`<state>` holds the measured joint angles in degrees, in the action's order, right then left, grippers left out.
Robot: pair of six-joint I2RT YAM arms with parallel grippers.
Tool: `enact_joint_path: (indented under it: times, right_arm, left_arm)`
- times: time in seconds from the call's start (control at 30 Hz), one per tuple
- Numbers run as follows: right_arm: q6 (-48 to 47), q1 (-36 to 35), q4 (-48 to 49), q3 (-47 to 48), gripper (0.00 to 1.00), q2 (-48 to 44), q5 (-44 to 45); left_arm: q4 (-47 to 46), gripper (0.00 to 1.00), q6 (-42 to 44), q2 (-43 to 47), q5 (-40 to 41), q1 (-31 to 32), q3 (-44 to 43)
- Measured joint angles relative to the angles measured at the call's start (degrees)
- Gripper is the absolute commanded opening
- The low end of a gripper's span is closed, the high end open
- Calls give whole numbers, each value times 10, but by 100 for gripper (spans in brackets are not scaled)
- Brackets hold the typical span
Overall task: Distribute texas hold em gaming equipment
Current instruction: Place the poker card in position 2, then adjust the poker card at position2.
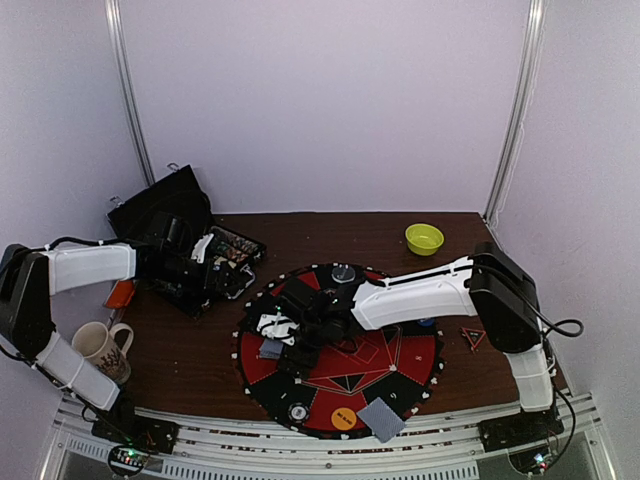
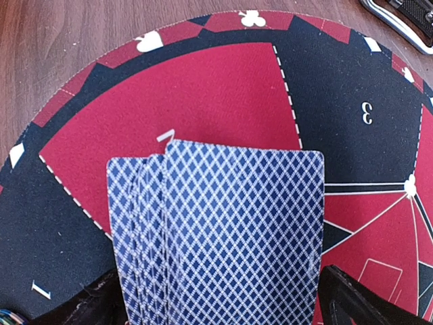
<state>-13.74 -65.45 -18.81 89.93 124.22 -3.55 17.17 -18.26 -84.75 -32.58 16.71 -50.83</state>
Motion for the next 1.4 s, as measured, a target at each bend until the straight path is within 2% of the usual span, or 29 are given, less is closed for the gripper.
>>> enact_joint_path:
  times: [0.2, 0.63, 0.9, 1.0, 1.1, 1.4]
  right_arm:
    - [-6, 2, -2, 1, 100, -1, -2]
    - [-10, 35, -30, 26, 100, -2, -77]
    - [-17, 41, -68, 66, 96, 29, -114]
    - [-22, 40, -81, 65, 91, 34, -112]
    - [-26, 35, -82, 63, 80, 34, -94]
    - [-26, 21, -65, 50, 67, 29, -59]
  left_arm:
    - [-7, 81, -4, 0, -13, 0, 25]
    - [-20, 80, -17, -6, -13, 28, 47]
    - [-22, 80, -16, -8, -13, 28, 47]
    - [-22, 80, -16, -9, -13, 28, 47]
    - [-22, 80, -16, -11, -13, 28, 47]
    - [-22, 79, -16, -11, -13, 28, 46]
